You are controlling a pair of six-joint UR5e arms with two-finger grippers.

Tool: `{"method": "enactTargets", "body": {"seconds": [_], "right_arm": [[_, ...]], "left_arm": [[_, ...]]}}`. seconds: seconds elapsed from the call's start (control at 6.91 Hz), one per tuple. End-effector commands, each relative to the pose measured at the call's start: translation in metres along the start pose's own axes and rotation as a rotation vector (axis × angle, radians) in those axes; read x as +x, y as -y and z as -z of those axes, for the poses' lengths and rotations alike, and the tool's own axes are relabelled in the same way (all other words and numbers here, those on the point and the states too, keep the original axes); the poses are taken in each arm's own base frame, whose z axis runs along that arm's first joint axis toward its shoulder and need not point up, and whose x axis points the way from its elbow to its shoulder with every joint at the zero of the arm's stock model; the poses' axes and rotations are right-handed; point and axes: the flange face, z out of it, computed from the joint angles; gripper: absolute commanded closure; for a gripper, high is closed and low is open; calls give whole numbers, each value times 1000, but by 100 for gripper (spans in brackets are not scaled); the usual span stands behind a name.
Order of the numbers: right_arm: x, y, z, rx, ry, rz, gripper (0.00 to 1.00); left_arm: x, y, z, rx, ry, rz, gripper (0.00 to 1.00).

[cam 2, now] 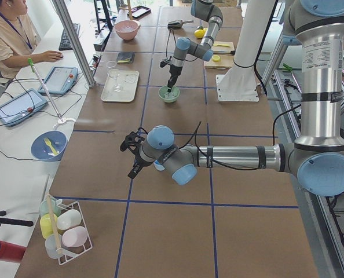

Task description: Pour ice into bowl

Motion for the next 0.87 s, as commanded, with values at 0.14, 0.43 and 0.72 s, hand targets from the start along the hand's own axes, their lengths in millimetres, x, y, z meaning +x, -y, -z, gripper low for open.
{"method": "enactTargets", "body": {"seconds": [0.14, 0.43, 0.72], "right_arm": [[-10, 15, 33, 11, 55, -2, 100], [81, 61, 105, 16, 96, -28, 100], [180, 134, 139, -15, 21, -17, 100]], "left_arm": [[-1, -1, 0, 1, 0, -4, 0], [-2, -9, 2, -4, 12, 4, 0], [-3, -10, 2, -4, 15, 6, 0]]}}
